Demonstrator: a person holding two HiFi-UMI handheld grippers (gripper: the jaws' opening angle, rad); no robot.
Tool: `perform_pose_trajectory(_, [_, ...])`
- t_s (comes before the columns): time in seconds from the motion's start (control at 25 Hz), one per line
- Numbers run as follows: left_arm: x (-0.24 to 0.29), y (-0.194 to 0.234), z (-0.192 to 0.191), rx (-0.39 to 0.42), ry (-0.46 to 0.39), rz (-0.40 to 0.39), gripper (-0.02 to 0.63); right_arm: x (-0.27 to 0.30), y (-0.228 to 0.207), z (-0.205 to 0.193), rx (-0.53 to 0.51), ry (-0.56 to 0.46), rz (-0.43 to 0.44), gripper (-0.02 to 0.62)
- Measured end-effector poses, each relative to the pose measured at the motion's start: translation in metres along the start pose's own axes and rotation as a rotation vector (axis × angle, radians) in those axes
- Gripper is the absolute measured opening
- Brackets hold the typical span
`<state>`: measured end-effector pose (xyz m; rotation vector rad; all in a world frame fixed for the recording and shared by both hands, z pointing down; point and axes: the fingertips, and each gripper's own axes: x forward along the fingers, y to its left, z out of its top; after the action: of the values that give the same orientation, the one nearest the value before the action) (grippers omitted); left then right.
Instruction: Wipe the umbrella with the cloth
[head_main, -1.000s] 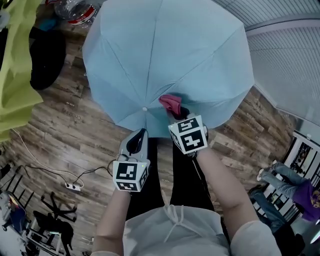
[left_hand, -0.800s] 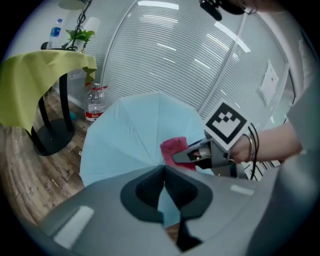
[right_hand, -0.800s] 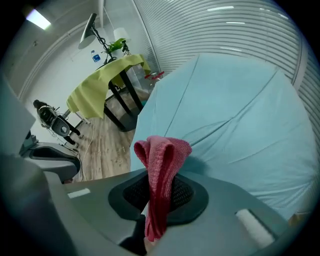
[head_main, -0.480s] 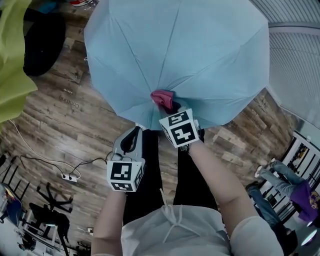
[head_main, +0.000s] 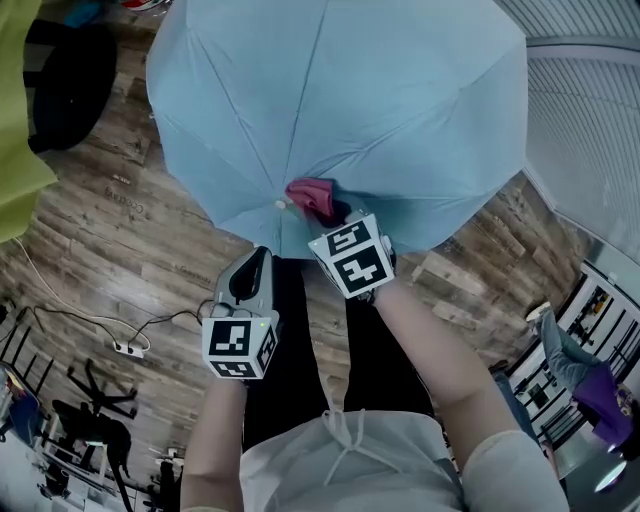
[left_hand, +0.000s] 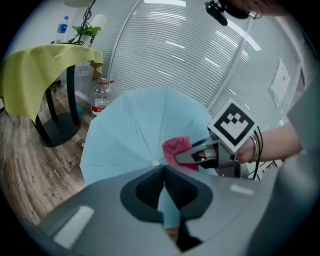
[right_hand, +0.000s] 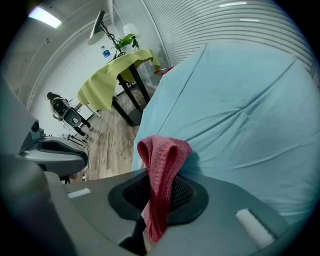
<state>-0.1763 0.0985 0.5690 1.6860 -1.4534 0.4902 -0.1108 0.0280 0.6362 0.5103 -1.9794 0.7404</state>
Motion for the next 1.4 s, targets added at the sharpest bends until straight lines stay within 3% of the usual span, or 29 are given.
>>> perform_pose_trajectory(0.52, [0.038, -0.078, 0.014, -0.002, 0.015, -0.026, 0.006, -0.059, -0.080, -0.017, 0.038, -0.045, -0.031, 0.061])
perform_pose_trajectory(1.08, [0.093, -0.193, 0.046, 0.075, 0.039, -0.086, 0.006, -0.145, -0.198, -0.028, 0.109, -0.131, -0.091, 0.063])
perform_pose_trajectory(1.4, [0.123, -0.237, 0.073, 0.096, 0.038, -0.083, 0.006, -0.180, -0.250, -0.025, 0.039, -0.135, -0.061, 0.063])
